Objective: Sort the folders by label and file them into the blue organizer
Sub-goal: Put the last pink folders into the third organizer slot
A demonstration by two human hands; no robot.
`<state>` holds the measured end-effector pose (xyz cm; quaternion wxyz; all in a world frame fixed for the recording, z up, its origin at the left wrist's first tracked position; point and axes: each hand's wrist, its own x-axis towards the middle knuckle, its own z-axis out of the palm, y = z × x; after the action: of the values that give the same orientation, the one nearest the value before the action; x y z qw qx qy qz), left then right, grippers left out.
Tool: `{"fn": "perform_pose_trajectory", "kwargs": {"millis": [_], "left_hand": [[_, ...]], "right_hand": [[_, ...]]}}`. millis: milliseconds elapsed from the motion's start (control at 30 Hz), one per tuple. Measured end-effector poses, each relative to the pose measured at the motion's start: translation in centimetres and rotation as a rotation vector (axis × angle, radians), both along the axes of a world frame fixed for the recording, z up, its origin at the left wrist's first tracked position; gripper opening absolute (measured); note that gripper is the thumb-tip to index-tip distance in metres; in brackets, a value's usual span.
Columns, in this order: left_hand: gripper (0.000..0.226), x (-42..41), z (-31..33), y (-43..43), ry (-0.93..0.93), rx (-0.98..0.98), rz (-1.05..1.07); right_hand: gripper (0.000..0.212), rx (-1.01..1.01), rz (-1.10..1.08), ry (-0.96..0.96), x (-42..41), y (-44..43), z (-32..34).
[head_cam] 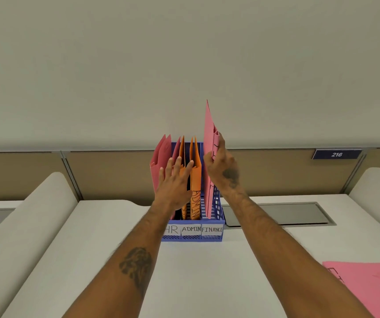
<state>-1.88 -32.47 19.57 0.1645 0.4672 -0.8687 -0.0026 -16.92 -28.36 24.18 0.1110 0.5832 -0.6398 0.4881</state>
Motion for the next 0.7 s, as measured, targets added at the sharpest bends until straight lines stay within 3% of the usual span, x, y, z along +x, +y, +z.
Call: {"fn": "perform_pose_trajectory", "kwargs": {"millis": [300,700], "left_hand": [[0.083,0.1,-1.5,-0.7,0.073,-0.116,0.013],[0.085,0.1,-1.6,-0.8,0.076,-0.115,0.027]], "right_hand": [[0.053,0.045,-0.025,0.005,0.4,-2.3,-5.0],[0.058,0.35,0.144,-0.114,-0.8,-1.1,-8.8]]}}
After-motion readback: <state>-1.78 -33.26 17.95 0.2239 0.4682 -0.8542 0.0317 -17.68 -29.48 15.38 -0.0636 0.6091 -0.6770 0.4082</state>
